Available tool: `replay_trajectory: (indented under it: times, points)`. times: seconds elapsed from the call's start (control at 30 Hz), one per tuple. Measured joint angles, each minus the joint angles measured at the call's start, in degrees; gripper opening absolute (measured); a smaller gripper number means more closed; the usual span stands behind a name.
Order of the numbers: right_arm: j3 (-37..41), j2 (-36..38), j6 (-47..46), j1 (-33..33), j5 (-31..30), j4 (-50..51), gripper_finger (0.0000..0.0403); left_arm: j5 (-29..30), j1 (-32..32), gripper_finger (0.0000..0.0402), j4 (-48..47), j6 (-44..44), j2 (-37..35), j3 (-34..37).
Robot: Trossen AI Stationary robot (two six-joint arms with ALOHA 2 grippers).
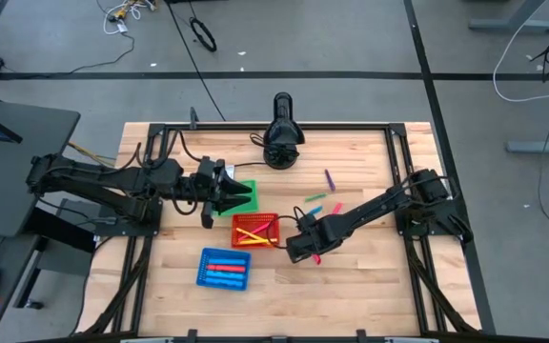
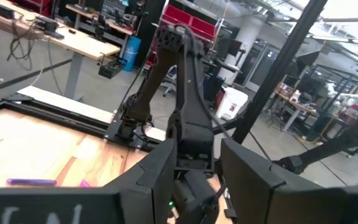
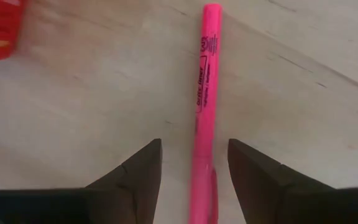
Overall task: Pick & Place Markers
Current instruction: Put the pink marker pen into the red bin
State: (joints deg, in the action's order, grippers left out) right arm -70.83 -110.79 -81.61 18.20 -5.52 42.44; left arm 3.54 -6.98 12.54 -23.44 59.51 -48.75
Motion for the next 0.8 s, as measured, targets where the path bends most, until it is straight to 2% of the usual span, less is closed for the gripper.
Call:
replay_trajectory:
  times: [0.3,0.8]
  points:
    - [-0.2,-1.6,1.4,-0.3,-0.2,0.0,0.0176,-1.9,0.0,0.0138,-0.2,0.0,0.0,0.0]
    - [-0.1,-1.8,1.1,-0.5,0.6,1.6,0.0073,-1.9,0.0,0.0138,-0.4,0.0,0.0,0.0]
